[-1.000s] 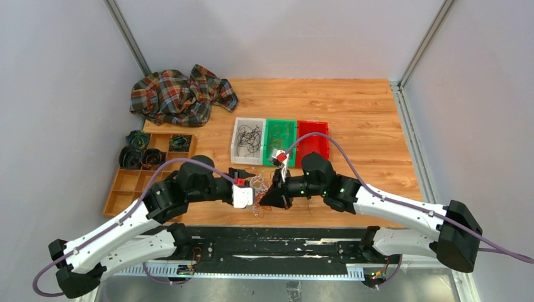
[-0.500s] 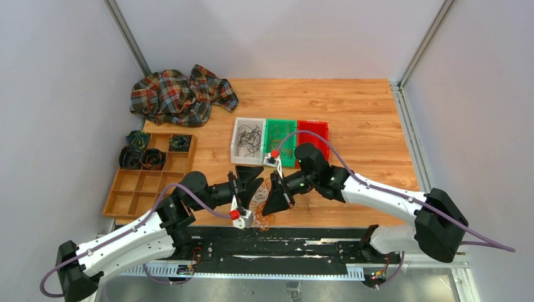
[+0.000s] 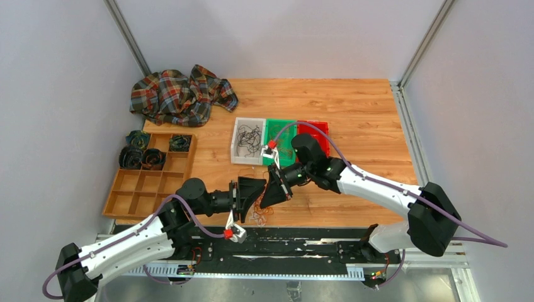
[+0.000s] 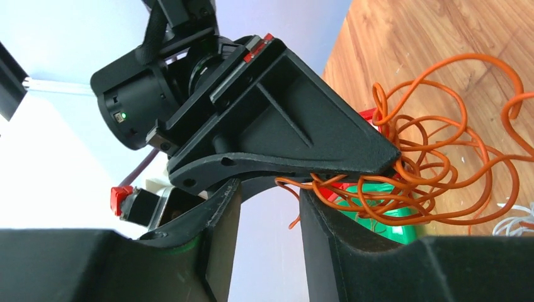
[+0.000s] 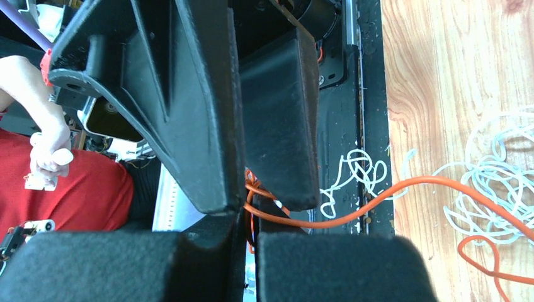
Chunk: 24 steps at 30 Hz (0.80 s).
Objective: Untangle the cables
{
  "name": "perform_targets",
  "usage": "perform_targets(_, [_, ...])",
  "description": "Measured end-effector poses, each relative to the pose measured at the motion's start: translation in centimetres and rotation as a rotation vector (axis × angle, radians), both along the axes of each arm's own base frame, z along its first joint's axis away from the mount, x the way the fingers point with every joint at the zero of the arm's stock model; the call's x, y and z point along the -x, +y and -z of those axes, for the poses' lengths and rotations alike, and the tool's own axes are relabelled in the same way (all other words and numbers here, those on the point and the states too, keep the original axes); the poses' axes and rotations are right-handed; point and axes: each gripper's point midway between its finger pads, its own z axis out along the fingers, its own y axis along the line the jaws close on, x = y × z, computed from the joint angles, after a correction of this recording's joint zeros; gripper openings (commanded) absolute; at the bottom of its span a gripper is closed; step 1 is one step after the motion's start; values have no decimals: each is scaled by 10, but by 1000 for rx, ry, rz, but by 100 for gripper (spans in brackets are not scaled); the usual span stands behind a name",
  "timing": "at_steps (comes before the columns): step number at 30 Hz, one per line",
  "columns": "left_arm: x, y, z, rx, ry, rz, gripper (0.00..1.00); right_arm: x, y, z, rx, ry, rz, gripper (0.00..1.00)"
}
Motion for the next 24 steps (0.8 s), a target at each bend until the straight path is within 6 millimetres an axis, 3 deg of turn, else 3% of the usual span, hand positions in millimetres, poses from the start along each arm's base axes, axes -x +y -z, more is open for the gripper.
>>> perform_targets(9, [-1, -2, 12, -66, -76, 14, 29, 1, -2, -1, 21, 15, -11, 1])
perform_targets(17, [5, -2, 5, -56, -137, 37, 10, 1, -3, -3, 37, 22, -10, 1])
perform_targets(24, [2, 2, 0, -42, -138, 11, 1, -19, -7, 0, 50, 14, 65, 3])
